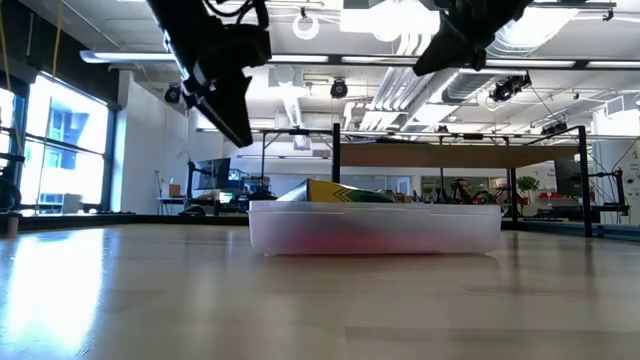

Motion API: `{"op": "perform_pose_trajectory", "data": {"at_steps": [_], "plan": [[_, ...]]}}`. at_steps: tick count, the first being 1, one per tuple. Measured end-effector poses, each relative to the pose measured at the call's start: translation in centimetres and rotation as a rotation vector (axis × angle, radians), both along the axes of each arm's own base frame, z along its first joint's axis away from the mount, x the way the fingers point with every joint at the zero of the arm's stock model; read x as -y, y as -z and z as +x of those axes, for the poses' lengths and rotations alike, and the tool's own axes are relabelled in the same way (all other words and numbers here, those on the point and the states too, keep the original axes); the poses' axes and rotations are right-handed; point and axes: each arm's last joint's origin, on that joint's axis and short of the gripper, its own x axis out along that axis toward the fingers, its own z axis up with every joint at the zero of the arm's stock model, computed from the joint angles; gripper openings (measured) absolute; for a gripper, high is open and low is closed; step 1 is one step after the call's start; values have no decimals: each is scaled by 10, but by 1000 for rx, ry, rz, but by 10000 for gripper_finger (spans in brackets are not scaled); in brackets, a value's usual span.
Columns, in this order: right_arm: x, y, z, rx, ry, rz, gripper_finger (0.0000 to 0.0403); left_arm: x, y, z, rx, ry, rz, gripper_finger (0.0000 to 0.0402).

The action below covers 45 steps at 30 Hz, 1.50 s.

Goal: Pack school essentials
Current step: Close the supply box

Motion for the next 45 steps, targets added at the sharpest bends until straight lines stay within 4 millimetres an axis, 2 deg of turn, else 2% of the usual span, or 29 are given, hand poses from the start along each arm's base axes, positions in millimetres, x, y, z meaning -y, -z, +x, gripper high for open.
{"op": "perform_pose_trajectory", "data": {"at_steps": [3, 8, 12, 16, 20, 30, 36, 45], "plan": [[11, -2, -9, -15, 8, 41, 55, -21, 0, -1, 21, -45, -13, 126], [29, 3, -14, -51, 78, 95, 125, -53, 1, -8, 17, -64, -114, 127], [43, 11, -16, -101, 157, 159, 176, -71, 2, -14, 24, -92, -180, 127], [55, 24, -10, -149, 177, 248, 205, -83, 3, -20, 15, -151, -193, 127], [60, 41, 3, -213, 165, 319, 210, -88, 5, -24, 14, -180, -229, 127], [69, 83, 32, -312, 252, 431, 193, -85, 21, -29, 14, -189, -281, 127], [68, 91, 42, -286, 309, 445, 186, -85, 23, -28, 5, -195, -267, 127], [54, 92, 44, -272, 349, 471, 183, -88, 29, -27, -32, -185, -243, 127]]}}
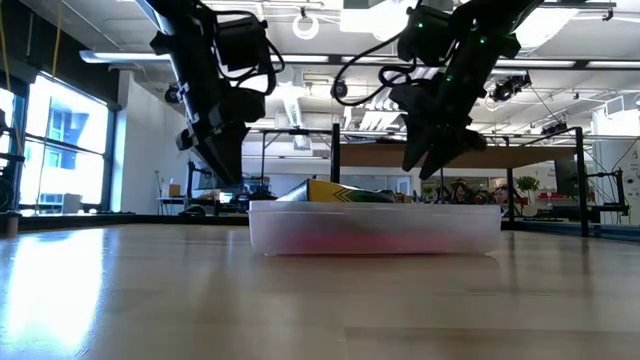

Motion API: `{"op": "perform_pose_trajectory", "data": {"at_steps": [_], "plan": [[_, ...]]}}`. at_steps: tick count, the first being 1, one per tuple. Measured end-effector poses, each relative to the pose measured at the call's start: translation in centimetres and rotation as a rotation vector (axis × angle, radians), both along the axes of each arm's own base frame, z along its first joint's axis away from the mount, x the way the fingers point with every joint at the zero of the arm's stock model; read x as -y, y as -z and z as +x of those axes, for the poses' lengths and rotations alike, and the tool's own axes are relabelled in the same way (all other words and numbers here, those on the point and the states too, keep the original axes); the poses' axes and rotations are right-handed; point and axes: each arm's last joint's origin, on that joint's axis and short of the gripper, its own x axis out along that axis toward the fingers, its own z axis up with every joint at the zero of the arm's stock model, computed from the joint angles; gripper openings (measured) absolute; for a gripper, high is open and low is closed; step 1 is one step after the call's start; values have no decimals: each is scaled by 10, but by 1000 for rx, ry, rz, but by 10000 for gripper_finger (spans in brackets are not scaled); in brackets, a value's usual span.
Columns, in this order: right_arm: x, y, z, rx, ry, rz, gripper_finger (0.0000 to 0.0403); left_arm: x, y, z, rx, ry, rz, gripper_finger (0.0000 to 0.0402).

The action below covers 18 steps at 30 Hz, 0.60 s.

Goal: Pack school essentials
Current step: Close the supply box

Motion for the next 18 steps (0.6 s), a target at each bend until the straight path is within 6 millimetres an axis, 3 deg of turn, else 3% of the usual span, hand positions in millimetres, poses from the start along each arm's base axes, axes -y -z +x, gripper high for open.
{"op": "perform_pose_trajectory", "data": {"at_steps": [7, 12, 18], "plan": [[-11, 2, 3, 7, 35, 42, 183, 0, 0, 0, -1, 7, 2, 126], [-17, 2, 6, 17, 114, -29, 183, 0, 0, 0, -6, 25, 8, 126], [-22, 20, 12, 14, 147, -24, 183, 0, 0, 0, -12, 49, 16, 126]]}}
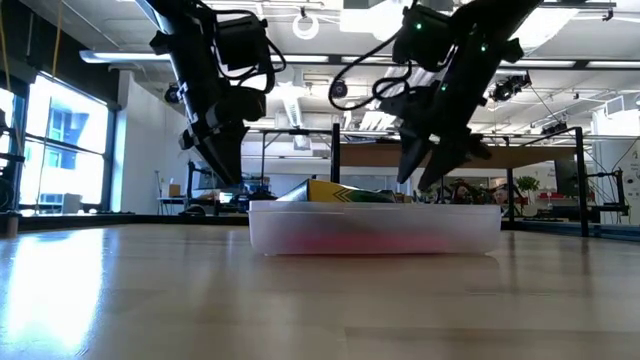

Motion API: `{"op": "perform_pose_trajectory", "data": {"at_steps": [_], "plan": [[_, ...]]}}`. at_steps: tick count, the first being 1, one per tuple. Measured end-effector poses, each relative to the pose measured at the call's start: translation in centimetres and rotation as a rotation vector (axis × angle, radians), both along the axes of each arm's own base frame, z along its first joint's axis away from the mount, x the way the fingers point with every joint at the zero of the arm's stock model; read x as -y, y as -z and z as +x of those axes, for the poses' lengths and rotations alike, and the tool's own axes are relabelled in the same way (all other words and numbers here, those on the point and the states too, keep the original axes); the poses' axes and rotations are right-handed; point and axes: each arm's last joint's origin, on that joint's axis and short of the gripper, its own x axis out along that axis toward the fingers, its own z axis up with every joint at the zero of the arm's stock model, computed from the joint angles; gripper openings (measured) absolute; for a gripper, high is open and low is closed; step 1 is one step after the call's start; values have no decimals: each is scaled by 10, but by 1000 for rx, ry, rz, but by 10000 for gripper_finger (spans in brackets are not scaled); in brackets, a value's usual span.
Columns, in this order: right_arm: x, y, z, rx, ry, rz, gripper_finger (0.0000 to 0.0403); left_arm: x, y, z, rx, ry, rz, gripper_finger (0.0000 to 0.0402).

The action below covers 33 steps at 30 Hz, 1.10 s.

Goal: Pack school essentials
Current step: Close the supply box

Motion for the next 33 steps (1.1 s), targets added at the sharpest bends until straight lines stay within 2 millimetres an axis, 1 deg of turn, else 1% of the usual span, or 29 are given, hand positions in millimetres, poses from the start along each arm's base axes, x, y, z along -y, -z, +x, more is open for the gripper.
{"op": "perform_pose_trajectory", "data": {"at_steps": [7, 10, 18, 21, 26, 33], "plan": [[4, 21, 12, -26, 34, -30, 183, 0, 0, 0, -4, 17, 5, 126], [5, 31, 14, -65, 43, -41, 183, 0, 0, 0, -4, 18, 5, 126], [7, 46, 19, -92, 89, -69, 178, 0, 0, 0, -4, 17, 5, 126], [7, 48, 21, -82, 90, -71, 159, 0, 0, 0, -4, 17, 5, 126], [7, 48, 22, -71, 118, -76, 116, 0, 0, 0, -4, 17, 5, 126], [-1, 48, 23, -51, 151, -77, 74, 0, 0, 0, -8, 31, 10, 126]]}}
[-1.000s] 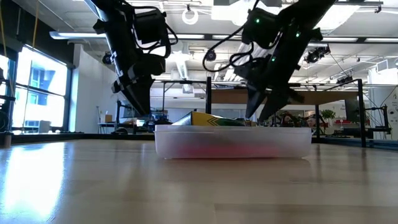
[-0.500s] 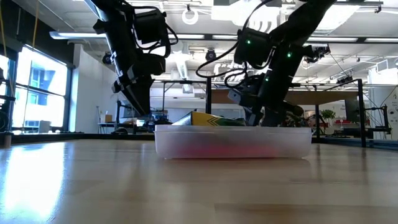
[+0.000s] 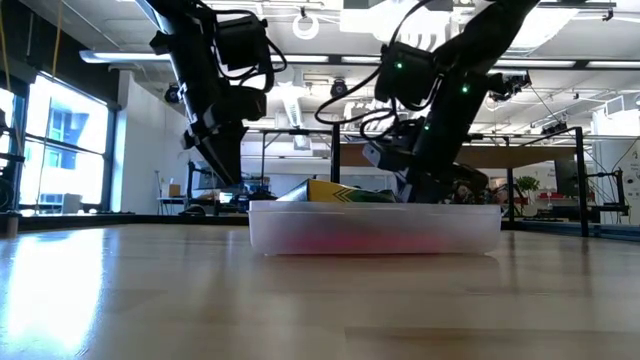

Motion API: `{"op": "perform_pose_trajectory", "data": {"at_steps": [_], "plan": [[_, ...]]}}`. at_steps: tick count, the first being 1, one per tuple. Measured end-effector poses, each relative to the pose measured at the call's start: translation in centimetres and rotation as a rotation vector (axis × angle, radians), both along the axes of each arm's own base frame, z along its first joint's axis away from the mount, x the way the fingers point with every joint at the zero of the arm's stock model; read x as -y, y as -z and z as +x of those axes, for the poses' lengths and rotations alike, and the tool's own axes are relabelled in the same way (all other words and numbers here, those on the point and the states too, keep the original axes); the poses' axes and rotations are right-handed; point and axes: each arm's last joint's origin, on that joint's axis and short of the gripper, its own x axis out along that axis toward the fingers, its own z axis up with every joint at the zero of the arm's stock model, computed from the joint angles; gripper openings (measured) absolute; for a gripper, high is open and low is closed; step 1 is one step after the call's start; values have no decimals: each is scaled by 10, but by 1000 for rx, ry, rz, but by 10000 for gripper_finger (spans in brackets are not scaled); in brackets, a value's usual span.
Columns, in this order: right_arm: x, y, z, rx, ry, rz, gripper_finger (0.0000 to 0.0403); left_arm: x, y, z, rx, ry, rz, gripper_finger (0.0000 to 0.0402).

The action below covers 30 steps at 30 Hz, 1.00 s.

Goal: Pack school essentials
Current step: Close the supply box

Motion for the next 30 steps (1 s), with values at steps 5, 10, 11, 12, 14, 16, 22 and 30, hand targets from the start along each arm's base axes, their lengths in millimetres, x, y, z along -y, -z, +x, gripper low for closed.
{"op": "perform_pose_trajectory", "data": {"at_steps": [5, 10, 11, 12, 14, 16, 22, 30], "plan": [[-7, 0, 1, 14, 26, -19, 57, 0, 0, 0, -24, 93, 28, 126], [-14, -1, 1, 22, 44, -53, 42, -1, 1, -3, -25, 188, -34, 126], [-16, -1, 1, 23, 49, -61, 39, -2, 1, -4, -23, 201, -50, 126], [-17, -1, 1, 25, 55, -68, 36, -3, 1, -5, -23, 208, -66, 126], [-17, -1, 1, 28, 70, -70, 29, -4, 2, -6, -24, 212, -81, 126], [-17, -1, 1, 32, 84, -66, 25, -7, 2, -8, -26, 205, -85, 126], [-17, -1, 1, 34, 84, -60, 24, -14, 2, -12, -30, 177, -88, 126], [-17, -1, 1, 38, 95, -64, 20, -26, 2, -18, -27, 190, -88, 126]]}}
